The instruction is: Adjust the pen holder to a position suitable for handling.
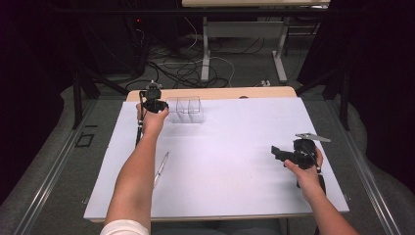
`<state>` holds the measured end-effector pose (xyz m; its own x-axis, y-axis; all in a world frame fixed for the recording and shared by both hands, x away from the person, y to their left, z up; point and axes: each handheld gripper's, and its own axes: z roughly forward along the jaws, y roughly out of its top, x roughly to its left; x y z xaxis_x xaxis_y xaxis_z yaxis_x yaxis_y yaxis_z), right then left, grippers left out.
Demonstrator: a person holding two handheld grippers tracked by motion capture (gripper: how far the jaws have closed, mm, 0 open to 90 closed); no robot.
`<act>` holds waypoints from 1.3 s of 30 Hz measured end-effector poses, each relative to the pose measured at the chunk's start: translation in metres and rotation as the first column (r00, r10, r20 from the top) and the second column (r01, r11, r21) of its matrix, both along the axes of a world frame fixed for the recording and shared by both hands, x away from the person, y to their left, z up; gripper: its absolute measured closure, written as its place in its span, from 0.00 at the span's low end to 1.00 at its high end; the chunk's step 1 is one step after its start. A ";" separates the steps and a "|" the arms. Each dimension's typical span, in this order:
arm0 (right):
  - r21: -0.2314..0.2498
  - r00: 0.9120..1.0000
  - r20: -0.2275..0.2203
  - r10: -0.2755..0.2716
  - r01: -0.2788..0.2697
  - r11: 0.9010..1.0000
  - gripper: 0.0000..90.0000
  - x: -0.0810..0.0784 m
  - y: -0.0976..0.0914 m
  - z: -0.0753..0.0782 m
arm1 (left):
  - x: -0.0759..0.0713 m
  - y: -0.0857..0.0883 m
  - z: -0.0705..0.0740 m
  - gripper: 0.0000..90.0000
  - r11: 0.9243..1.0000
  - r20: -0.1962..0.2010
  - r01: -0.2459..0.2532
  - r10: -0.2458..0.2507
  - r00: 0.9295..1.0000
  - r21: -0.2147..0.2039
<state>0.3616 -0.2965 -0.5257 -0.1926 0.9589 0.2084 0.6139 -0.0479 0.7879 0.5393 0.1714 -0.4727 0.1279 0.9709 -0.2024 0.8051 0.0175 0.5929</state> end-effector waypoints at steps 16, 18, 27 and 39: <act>0.003 1.000 0.002 0.004 -0.004 1.000 0.07 0.000 0.003 0.001 | -0.043 0.008 -0.001 0.99 0.994 -0.039 -0.007 0.003 0.999 -0.111; 0.003 1.000 0.001 0.005 -0.005 1.000 0.07 0.000 0.003 0.001 | -0.047 0.008 -0.001 0.99 0.994 -0.040 -0.007 0.002 0.999 -0.113; 0.010 1.000 0.006 0.007 -0.007 1.000 0.10 -0.001 0.004 0.003 | -0.078 -0.003 0.007 0.99 0.992 -0.075 0.009 -0.019 0.997 -0.126; 0.023 1.000 0.002 0.007 -0.007 1.000 0.11 -0.001 0.003 0.002 | -0.104 -0.021 0.011 0.98 0.999 -0.081 0.048 -0.049 0.996 -0.006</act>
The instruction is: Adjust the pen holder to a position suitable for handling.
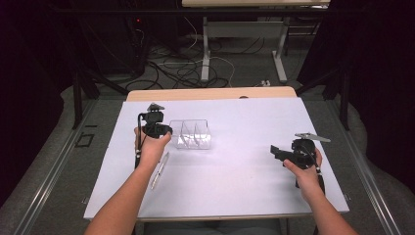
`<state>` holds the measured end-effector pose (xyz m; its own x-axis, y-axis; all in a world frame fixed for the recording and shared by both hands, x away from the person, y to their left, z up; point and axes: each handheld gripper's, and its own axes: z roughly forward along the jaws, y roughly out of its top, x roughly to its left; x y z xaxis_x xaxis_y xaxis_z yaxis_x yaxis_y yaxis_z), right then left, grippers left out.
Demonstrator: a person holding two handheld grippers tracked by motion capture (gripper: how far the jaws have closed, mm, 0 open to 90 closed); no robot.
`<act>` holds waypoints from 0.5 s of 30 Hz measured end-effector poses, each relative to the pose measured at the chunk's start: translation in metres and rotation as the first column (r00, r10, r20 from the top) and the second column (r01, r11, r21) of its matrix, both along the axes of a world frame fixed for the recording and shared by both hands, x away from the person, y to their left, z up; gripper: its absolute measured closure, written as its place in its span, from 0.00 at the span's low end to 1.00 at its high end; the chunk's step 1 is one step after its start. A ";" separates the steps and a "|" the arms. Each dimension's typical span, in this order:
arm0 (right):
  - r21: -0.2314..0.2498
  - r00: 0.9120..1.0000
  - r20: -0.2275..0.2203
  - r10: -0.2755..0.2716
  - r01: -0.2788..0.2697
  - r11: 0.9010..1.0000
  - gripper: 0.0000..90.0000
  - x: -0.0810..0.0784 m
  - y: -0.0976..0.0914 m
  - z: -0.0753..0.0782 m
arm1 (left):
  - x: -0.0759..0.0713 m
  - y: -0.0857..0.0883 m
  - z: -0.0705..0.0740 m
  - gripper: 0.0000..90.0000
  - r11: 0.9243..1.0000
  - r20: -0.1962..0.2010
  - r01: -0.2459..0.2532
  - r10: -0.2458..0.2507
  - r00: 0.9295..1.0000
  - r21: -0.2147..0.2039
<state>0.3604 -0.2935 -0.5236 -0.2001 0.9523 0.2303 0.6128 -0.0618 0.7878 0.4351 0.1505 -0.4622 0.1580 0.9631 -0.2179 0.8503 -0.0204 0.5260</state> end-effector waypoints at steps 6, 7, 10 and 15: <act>0.002 1.000 -0.001 -0.003 0.003 1.000 0.12 0.000 0.002 0.000 | 0.000 -0.008 -0.005 0.97 1.000 -0.014 -0.008 0.008 1.000 -0.011; 0.006 1.000 -0.005 -0.005 0.005 1.000 0.12 0.000 0.002 0.000 | 0.000 -0.009 -0.005 0.96 1.000 -0.018 0.006 -0.007 1.000 -0.031; 0.001 1.000 -0.003 -0.003 0.003 1.000 0.12 0.000 0.001 -0.001 | 0.000 -0.012 -0.006 0.94 0.999 0.006 0.018 -0.018 1.000 -0.030; 0.003 1.000 -0.003 -0.006 0.006 1.000 0.12 0.000 0.000 -0.001 | 0.001 -0.006 -0.010 0.92 0.995 0.048 0.016 -0.012 0.999 -0.098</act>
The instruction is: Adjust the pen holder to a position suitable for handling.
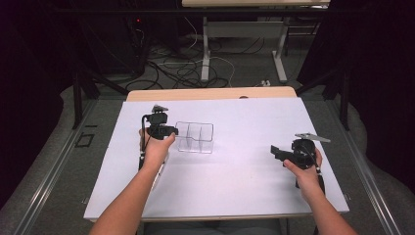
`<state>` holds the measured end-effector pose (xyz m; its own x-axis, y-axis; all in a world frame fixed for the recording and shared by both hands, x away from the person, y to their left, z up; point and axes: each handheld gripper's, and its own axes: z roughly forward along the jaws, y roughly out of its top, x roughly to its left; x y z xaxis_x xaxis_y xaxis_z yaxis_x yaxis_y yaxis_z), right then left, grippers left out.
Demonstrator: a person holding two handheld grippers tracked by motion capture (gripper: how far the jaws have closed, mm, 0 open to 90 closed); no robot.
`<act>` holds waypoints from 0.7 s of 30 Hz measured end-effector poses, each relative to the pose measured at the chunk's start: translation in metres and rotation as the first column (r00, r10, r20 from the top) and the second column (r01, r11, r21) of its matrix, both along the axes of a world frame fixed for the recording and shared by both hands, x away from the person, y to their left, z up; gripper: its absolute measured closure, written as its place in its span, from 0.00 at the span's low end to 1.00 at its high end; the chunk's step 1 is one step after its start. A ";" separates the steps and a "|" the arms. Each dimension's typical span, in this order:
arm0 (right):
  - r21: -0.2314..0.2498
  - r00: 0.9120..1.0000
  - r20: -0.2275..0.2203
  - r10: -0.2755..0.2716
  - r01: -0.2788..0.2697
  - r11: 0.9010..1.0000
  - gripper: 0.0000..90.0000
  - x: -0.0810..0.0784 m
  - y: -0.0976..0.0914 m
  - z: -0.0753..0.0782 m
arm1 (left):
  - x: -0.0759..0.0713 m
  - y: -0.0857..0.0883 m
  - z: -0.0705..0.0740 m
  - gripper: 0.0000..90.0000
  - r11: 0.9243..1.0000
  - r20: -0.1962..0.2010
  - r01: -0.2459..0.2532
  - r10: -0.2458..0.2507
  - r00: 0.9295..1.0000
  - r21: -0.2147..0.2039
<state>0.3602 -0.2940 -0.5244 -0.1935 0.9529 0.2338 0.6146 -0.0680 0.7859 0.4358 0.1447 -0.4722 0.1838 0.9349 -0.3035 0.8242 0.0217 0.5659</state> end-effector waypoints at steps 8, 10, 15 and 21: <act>0.002 1.000 -0.004 -0.006 0.006 1.000 0.12 0.000 0.001 0.000 | 0.000 0.013 0.001 0.83 0.997 0.115 0.054 -0.047 0.992 -0.055; -0.002 1.000 -0.003 -0.005 0.005 1.000 0.13 0.000 0.000 -0.001 | -0.001 0.018 0.002 0.83 0.995 0.150 0.074 -0.063 0.987 -0.068; -0.003 1.000 -0.006 -0.009 0.009 1.000 0.13 0.000 0.000 -0.001 | -0.004 0.024 0.004 0.90 0.995 0.207 0.087 -0.073 0.976 -0.059; -0.006 1.000 -0.004 -0.005 0.005 1.000 0.14 0.001 0.000 -0.001 | -0.002 0.029 0.001 1.00 0.997 0.237 0.061 -0.048 0.970 -0.051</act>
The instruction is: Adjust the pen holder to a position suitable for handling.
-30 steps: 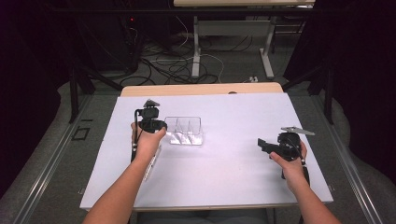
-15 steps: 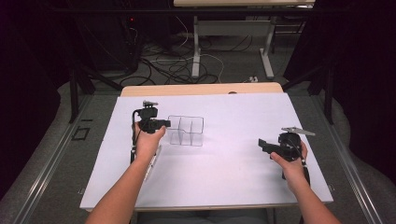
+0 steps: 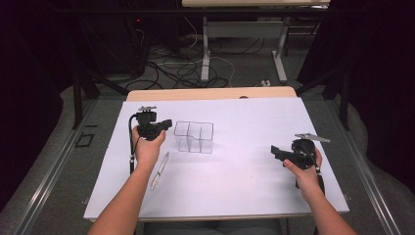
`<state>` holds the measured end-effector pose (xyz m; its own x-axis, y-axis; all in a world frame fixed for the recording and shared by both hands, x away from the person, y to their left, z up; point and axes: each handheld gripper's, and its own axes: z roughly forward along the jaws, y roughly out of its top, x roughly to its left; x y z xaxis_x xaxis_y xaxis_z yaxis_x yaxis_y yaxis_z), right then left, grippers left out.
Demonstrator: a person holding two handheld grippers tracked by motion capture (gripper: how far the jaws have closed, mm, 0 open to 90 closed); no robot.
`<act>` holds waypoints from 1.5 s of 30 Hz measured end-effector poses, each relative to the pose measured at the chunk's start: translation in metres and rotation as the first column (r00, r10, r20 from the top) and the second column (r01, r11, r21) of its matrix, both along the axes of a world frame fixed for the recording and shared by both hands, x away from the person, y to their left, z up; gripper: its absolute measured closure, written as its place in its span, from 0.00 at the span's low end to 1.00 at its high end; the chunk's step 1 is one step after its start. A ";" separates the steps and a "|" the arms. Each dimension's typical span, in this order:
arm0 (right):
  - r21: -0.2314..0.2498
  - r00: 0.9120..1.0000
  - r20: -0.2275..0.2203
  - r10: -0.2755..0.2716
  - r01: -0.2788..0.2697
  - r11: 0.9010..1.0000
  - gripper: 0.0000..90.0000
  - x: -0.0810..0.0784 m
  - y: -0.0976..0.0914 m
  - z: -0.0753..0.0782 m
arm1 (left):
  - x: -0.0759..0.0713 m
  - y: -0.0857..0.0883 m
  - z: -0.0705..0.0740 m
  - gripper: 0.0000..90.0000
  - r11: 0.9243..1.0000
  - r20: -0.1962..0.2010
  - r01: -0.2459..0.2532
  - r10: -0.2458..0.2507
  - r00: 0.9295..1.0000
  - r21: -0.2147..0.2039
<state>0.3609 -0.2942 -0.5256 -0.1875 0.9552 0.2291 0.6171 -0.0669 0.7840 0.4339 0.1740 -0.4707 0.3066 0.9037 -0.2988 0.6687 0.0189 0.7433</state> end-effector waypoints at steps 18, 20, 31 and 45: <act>-0.003 1.000 -0.003 0.006 -0.006 1.000 0.14 0.000 0.000 -0.001 | 0.007 -0.015 -0.016 1.00 0.997 -0.078 0.075 -0.073 0.994 0.022; -0.003 1.000 -0.005 0.006 -0.006 1.000 0.14 0.000 0.001 -0.001 | 0.005 -0.018 -0.016 1.00 0.996 -0.076 0.081 -0.079 0.994 0.023; -0.005 1.000 -0.007 0.020 -0.020 1.000 0.14 0.001 0.003 -0.001 | -0.006 -0.038 -0.018 1.00 0.994 -0.093 0.108 -0.110 0.990 -0.024; -0.003 1.000 -0.009 0.013 -0.013 1.000 0.14 0.000 0.004 -0.001 | -0.014 -0.058 -0.018 1.00 0.987 -0.127 0.160 -0.162 0.979 -0.029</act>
